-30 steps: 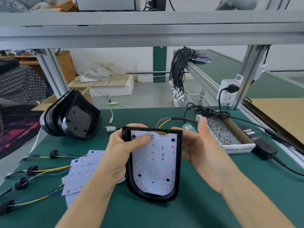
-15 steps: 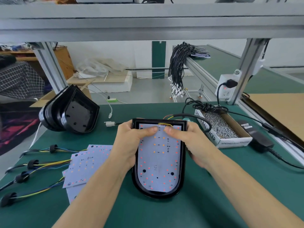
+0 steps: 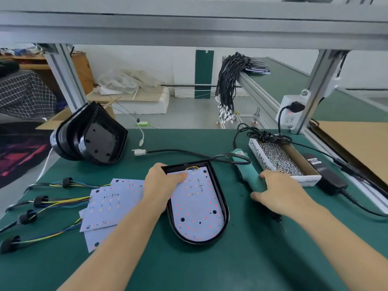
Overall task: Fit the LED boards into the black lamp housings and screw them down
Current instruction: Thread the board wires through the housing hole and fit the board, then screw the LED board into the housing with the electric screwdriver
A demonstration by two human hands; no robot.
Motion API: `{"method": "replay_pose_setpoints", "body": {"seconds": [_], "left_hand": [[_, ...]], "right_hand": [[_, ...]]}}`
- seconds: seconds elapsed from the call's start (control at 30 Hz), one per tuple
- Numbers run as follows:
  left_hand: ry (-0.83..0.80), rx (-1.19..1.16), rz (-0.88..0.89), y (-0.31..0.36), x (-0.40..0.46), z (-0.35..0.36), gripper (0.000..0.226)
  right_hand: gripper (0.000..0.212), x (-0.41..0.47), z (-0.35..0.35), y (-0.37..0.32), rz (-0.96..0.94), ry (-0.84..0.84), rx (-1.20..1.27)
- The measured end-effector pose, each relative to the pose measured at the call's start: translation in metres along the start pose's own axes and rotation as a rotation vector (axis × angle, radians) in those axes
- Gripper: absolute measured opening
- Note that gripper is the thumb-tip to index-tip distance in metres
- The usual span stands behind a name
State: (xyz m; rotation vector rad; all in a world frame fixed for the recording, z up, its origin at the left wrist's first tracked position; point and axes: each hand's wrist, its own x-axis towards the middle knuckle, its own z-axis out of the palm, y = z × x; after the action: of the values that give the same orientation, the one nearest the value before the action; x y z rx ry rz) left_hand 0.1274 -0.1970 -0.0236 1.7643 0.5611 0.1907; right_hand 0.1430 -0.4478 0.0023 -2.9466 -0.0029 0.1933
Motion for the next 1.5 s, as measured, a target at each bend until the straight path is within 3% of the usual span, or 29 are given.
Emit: {"method": "replay_pose_setpoints", "body": {"seconds": [0.1,0.17,0.33,0.43,0.53,0.63,0.77,0.93,1.1,1.23,1.3,1.37,1.43,1.5], "left_hand": [[0.066,0.259,0.095,0.000,-0.003,0.004,0.034],[0.050,0.263,0.090,0.000,-0.003,0.004,0.035],[0.026,-0.058,-0.038,0.000,0.002,0.001,0.033],[0.032,0.034,-0.003,-0.004,0.003,0.004,0.030],[0.020,0.120,0.043,-0.004,0.004,0.008,0.026],[0.048,0.099,0.050,0.001,0.003,0.012,0.030],[0.004,0.163,0.110,0.002,-0.002,0.012,0.041],[-0.045,0.481,0.236,0.008,0.000,0.009,0.046],[-0.137,0.706,0.207,0.018,0.002,0.001,0.063],[-0.150,0.837,0.182,0.027,0.000,-0.005,0.075],[-0.011,0.879,0.334,0.037,-0.008,0.001,0.070],[0.068,0.722,0.597,0.052,-0.019,0.022,0.048],[-0.037,0.575,0.774,0.073,-0.032,0.058,0.023],[-0.227,0.578,0.871,0.093,-0.040,0.102,0.011]], "right_hand": [[0.035,0.011,-0.006,-0.004,0.027,-0.069,-0.017],[0.029,0.016,-0.010,-0.004,0.046,-0.134,0.081],[0.007,0.005,-0.026,0.005,0.246,-0.481,1.005],[0.029,-0.012,-0.034,0.024,0.264,-0.593,1.379],[0.040,-0.025,-0.033,0.040,0.157,-0.507,1.506],[0.047,-0.025,-0.032,0.042,-0.006,-0.287,1.551],[0.024,-0.014,-0.045,0.043,-0.278,-0.094,1.698],[0.011,-0.007,-0.062,0.054,-0.361,0.002,1.651],[0.011,-0.011,-0.076,0.073,-0.468,0.137,1.700],[0.016,-0.014,-0.083,0.089,-0.421,0.202,1.644],[0.014,-0.013,-0.083,0.092,-0.400,0.226,1.653],[0.014,-0.010,-0.084,0.093,-0.402,0.232,1.688],[0.015,-0.007,-0.085,0.092,-0.417,0.228,1.746],[0.015,-0.003,-0.086,0.089,-0.441,0.250,1.763]]}}
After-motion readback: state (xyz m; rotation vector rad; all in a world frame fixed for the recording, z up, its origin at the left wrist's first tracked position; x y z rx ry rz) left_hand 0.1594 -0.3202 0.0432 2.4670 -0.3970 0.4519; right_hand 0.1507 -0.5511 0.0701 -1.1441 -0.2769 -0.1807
